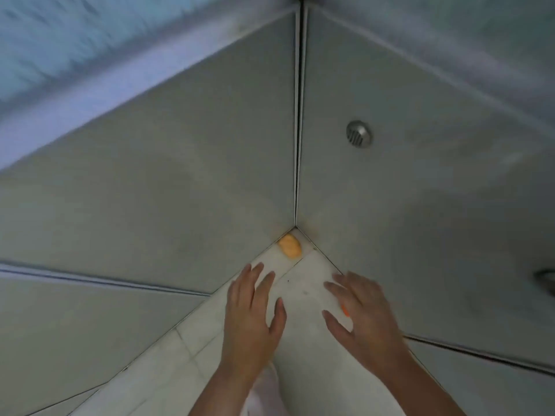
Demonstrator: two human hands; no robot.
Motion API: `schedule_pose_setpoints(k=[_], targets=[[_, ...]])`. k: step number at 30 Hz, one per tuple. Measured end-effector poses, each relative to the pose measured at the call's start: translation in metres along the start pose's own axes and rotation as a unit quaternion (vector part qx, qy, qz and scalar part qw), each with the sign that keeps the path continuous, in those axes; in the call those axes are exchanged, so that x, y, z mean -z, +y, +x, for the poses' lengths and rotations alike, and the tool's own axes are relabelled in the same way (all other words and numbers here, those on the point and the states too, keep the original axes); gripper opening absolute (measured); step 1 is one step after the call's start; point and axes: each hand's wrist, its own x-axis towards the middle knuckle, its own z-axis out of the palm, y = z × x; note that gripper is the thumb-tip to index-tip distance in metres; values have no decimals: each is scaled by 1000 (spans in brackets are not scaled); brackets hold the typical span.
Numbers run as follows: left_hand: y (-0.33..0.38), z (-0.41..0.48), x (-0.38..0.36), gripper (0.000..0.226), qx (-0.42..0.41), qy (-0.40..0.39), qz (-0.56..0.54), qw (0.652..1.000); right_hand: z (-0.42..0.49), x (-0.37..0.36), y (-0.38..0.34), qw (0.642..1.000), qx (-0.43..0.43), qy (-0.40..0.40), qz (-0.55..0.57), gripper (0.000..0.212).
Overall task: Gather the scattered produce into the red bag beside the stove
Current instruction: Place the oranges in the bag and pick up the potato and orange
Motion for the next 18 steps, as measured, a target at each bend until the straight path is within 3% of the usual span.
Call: schedule_pose_setpoints(k=[9, 18], targets=[[-115, 19, -125, 34, -84, -32, 55, 994, 1, -135, 94, 1000, 21, -3, -16, 44], [-179, 19, -228, 38, -123, -71, 58, 988, -11, -220, 191, 996, 32, -45, -69, 42]])
